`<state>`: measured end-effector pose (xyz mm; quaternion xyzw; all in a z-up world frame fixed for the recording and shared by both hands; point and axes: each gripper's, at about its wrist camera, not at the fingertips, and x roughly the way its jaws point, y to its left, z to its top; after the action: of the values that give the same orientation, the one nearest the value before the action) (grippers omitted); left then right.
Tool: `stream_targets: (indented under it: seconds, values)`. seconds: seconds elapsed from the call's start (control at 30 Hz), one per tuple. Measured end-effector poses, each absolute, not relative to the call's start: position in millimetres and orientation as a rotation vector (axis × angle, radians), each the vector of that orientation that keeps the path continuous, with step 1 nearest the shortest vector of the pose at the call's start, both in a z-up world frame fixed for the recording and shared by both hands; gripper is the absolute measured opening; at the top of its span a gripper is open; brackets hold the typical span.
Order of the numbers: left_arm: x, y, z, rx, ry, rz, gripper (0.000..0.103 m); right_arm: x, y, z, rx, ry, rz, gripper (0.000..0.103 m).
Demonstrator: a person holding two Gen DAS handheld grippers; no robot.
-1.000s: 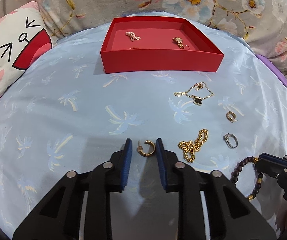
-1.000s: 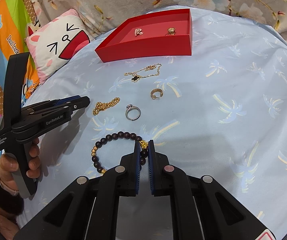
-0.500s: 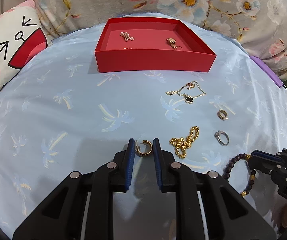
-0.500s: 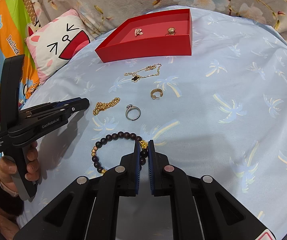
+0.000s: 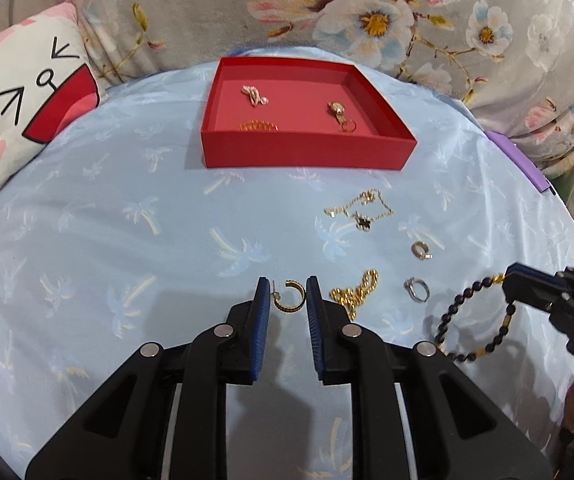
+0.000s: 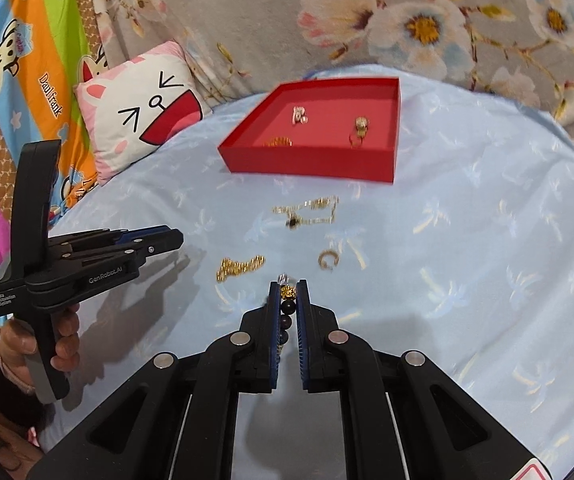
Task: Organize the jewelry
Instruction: 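Grasp the gold hoop earring with the left tool while the right tool lifts the bead bracelet, then carry the bead bracelet and hoop earring into the red box and open both tools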
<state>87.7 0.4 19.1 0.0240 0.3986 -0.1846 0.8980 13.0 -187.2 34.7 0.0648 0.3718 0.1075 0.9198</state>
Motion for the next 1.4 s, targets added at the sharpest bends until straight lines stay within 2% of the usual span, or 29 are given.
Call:
stream_targets:
  seconds: [0.3, 0.6, 0.73, 0.93, 1.13, 1.4]
  values:
    - [128.7, 3.5, 63.8, 0.063, 0.733, -0.377, 0.018, 61.5, -190.3, 90.4, 0.051, 0.659, 0.218, 0.007]
    - [211.1, -14.6, 94.1, 0.069, 0.654, -0.336, 0.018, 169.3, -189.8, 125.9, 0.059, 0.603, 0.212, 0.007]
    - [256.7, -27.4, 92.6, 0.074, 0.651, -0.311, 0.018, 220.8, -188.0, 115.9, 0.084, 0.631, 0.204, 0.007]
    - [310.3, -39.2, 68.6, 0.063, 0.713, -0.307, 0.018, 281.9, -193.9, 72.7, 0.156, 0.735, 0.204, 0.007]
    - [339.0, -51.0, 43.6, 0.078, 0.772, -0.302, 0.018, 314.0, -192.6, 35.9, 0.127, 0.813, 0.159, 0.007]
    - [352.2, -59.3, 30.2, 0.082, 0.801, -0.294, 0.021, 321.9, -197.1, 27.0, 0.041, 0.812, 0.061, 0.010]
